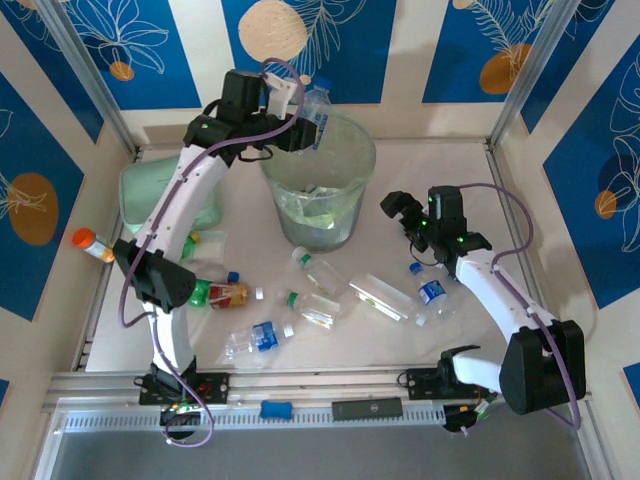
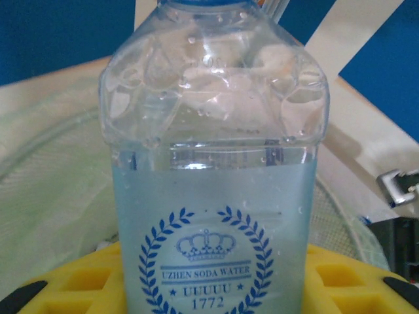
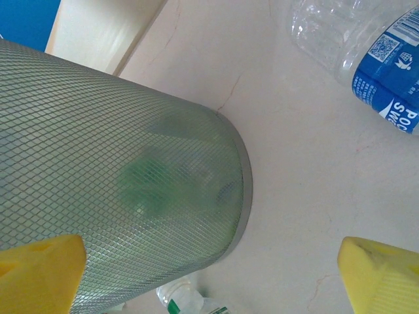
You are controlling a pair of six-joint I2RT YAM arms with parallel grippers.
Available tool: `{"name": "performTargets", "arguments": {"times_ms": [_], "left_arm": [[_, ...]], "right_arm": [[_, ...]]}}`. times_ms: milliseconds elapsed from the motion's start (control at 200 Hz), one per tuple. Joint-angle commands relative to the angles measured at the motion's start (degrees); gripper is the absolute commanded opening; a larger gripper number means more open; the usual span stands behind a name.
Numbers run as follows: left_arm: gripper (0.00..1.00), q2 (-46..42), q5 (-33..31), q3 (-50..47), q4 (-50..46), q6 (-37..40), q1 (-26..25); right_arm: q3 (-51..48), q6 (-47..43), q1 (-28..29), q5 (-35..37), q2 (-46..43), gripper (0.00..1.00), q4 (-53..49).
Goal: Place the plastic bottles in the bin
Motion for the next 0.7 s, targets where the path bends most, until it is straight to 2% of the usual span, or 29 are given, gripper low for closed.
{"name": "performTargets", "arguments": {"times_ms": [0, 300, 555, 605, 695], "left_arm": [[0.45, 1.5, -0.3, 2.6, -5.2, 2.0, -1.4], [0.46, 3.0, -5.9, 2.5, -9.7, 6.1, -3.9], [0.49, 3.3, -6.5, 2.6, -10.1, 6.6, -4.3], [0.52, 3.3, -6.5, 2.8, -10.1, 6.5, -4.4], [0.69, 3.3, -6.9, 2.9, -10.0, 6.4, -4.4]], "right_arm": [[-1.0, -1.0, -0.1, 1.4, -2.0, 0.99, -1.6], [-1.0, -0.7, -0.3, 1.1, -1.8, 0.99, -1.1], [-0.6, -1.6, -0.2, -0.4, -0.9, 0.99, -0.7], [-0.5, -1.9, -0.1, -0.5, -0.8, 0.99, -0.8], [-0.4, -2.0, -0.1, -0.4, -0.9, 0.99, -0.9]]}}
